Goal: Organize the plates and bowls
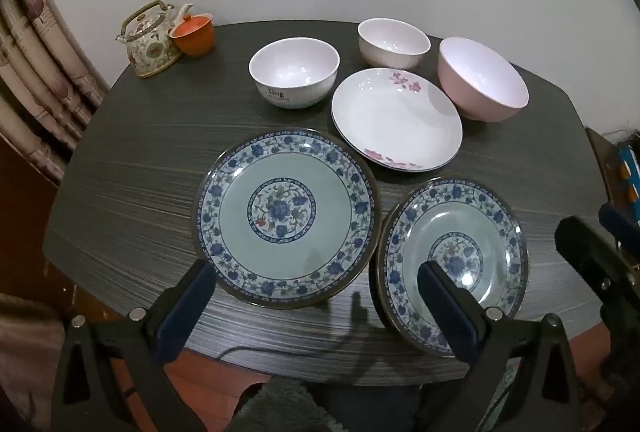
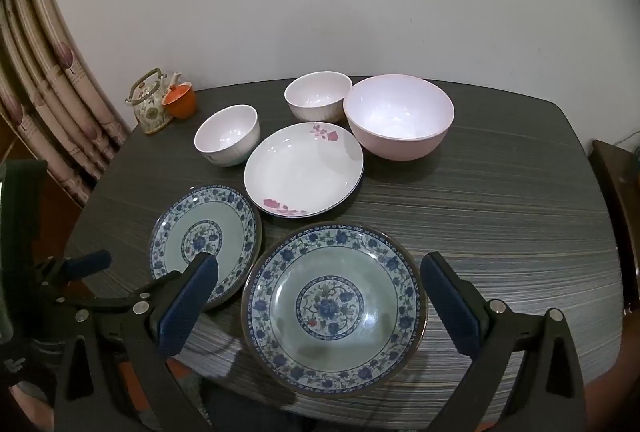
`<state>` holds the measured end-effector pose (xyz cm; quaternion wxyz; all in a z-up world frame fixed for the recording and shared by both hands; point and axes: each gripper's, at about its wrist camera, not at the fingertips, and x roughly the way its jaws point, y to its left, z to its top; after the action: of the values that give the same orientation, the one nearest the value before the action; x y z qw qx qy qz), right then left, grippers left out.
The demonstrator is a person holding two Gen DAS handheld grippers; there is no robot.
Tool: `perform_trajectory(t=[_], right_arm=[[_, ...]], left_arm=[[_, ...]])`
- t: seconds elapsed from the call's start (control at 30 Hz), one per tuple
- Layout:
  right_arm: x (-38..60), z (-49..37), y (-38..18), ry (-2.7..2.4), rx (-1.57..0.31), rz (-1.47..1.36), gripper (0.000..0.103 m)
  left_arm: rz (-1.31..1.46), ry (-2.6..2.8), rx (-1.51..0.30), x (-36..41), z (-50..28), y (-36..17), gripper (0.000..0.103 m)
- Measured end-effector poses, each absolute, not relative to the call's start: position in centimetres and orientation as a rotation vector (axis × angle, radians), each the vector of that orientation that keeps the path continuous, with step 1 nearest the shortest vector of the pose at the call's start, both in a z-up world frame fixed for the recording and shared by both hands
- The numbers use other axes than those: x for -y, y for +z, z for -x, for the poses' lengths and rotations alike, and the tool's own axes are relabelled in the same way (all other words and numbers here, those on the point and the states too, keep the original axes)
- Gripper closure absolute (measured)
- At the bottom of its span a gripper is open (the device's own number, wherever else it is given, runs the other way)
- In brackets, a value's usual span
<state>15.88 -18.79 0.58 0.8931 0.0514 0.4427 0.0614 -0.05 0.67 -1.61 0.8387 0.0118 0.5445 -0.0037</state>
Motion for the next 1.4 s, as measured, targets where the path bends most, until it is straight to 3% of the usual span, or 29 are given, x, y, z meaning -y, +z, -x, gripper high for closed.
perform_trajectory(t=[1.4], right_arm=[[18.5, -15.7, -0.7, 0.133, -0.948, -0.124, 0.002]], left_arm=[[-0.031, 0.039, -1.237, -1.0, 0.0, -3.7, 0.0]])
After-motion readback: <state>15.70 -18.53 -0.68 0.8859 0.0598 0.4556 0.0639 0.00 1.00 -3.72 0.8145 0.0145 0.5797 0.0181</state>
